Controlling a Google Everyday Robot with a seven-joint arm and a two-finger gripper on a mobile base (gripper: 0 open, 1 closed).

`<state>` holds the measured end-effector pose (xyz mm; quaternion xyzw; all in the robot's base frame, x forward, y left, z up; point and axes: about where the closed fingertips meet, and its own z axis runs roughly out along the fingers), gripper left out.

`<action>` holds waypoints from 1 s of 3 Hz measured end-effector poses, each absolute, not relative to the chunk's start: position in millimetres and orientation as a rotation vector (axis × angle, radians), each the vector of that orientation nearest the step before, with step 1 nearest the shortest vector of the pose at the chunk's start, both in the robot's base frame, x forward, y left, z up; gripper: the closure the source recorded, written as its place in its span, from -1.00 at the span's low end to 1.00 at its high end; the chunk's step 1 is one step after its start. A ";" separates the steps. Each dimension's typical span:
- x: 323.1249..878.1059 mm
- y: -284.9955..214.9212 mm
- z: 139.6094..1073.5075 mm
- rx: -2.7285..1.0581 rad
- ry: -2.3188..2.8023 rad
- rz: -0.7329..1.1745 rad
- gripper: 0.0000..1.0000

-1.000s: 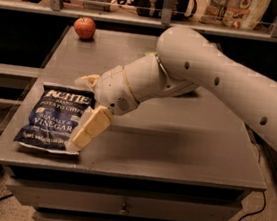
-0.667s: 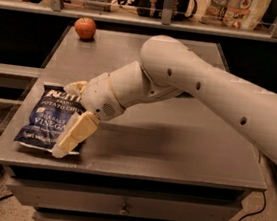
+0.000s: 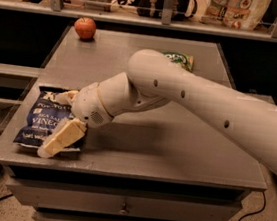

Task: Move blue chip bag near apple

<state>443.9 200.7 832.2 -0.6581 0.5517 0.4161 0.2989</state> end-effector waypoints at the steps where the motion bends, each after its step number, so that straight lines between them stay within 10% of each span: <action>1: 445.6 199.9 828.6 -1.727 1.484 1.109 -0.19; 3: 445.6 199.9 831.9 -1.727 1.484 1.109 0.76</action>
Offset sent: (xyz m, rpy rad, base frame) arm 0.0299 -0.0290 0.0042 0.0531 0.0199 -0.1516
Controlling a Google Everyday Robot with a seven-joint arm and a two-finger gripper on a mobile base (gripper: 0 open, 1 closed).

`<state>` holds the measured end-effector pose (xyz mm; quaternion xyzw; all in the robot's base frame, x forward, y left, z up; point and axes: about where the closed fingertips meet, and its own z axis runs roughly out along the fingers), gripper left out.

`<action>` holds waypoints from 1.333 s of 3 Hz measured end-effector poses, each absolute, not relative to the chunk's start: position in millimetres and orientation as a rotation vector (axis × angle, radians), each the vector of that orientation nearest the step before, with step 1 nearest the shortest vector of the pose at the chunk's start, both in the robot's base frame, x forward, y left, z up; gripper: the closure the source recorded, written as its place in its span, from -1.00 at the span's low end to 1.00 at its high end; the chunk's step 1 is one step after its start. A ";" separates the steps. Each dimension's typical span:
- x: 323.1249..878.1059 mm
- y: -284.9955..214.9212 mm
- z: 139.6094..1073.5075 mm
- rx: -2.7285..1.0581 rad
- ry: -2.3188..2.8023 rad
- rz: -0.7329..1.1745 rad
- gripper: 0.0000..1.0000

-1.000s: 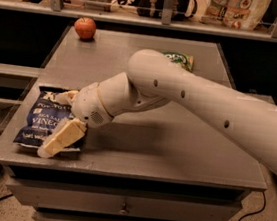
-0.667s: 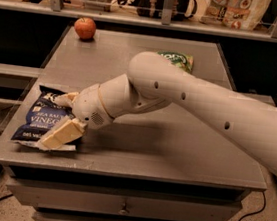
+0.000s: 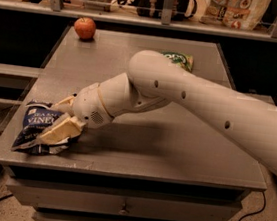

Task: Move blue chip bag near apple

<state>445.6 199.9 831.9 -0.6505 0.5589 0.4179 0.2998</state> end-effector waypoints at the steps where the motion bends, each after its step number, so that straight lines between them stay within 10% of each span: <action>1: 445.7 199.8 835.1 -1.726 1.484 1.109 1.00; 4: 553.4 111.3 916.7 -1.464 1.454 0.981 1.00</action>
Offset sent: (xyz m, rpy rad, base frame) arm 0.1464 -0.1388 0.1105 0.1615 -0.1827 -0.3538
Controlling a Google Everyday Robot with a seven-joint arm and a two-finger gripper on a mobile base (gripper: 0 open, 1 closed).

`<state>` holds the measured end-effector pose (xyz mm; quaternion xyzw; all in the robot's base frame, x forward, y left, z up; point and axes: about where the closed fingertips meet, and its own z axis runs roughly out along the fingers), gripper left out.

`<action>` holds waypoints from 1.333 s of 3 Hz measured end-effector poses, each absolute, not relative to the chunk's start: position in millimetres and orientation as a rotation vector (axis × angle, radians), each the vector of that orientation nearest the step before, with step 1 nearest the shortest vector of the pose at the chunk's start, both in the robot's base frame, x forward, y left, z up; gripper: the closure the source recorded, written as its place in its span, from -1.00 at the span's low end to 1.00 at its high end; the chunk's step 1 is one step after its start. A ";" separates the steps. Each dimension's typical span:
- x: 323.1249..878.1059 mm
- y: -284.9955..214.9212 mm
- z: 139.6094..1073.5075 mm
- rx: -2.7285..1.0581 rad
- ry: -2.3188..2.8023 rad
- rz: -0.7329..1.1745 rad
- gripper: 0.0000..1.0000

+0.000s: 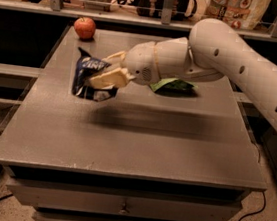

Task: Move blue chip bag near apple

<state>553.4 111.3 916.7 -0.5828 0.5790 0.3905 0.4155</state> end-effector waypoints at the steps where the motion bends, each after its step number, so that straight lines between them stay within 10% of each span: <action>1: 570.1 104.3 950.3 -1.428 1.406 0.940 1.00; 4: 624.9 88.2 910.3 -1.181 1.549 0.880 1.00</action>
Offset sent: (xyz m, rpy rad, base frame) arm 0.0109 -0.0167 -0.0049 0.0306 0.0333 -0.0989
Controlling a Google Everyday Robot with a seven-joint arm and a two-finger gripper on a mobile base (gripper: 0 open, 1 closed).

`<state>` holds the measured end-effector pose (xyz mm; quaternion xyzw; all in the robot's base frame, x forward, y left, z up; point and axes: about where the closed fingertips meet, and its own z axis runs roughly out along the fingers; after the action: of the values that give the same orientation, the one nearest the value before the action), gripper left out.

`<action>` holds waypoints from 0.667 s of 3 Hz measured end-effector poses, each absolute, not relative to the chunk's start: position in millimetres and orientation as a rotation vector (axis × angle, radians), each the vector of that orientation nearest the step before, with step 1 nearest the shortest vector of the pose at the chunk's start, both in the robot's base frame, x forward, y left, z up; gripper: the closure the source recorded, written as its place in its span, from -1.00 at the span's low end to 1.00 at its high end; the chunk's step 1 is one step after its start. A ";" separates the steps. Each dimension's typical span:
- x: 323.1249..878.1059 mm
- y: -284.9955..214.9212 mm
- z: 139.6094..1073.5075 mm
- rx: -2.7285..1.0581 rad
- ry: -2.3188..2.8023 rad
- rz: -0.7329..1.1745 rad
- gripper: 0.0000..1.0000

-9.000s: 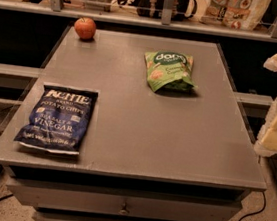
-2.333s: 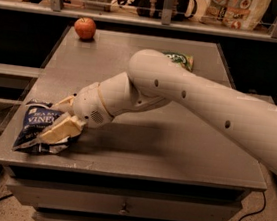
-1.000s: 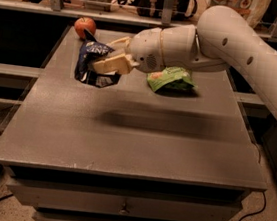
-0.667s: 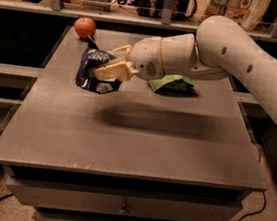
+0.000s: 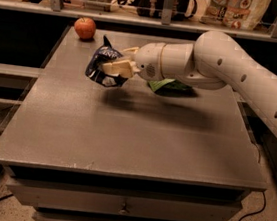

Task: Move blue chip bag near apple

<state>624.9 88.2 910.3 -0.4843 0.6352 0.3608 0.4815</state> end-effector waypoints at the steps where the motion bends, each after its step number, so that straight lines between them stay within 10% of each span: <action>1: 672.6 77.5 909.6 -1.109 1.594 0.835 1.00; 2: 727.8 71.2 910.1 -1.063 1.628 0.807 1.00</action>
Offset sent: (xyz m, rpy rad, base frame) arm 0.1864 -0.0340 0.0159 0.0035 0.0146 -0.2155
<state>727.8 71.2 910.1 -0.4386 0.6718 0.3330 0.4954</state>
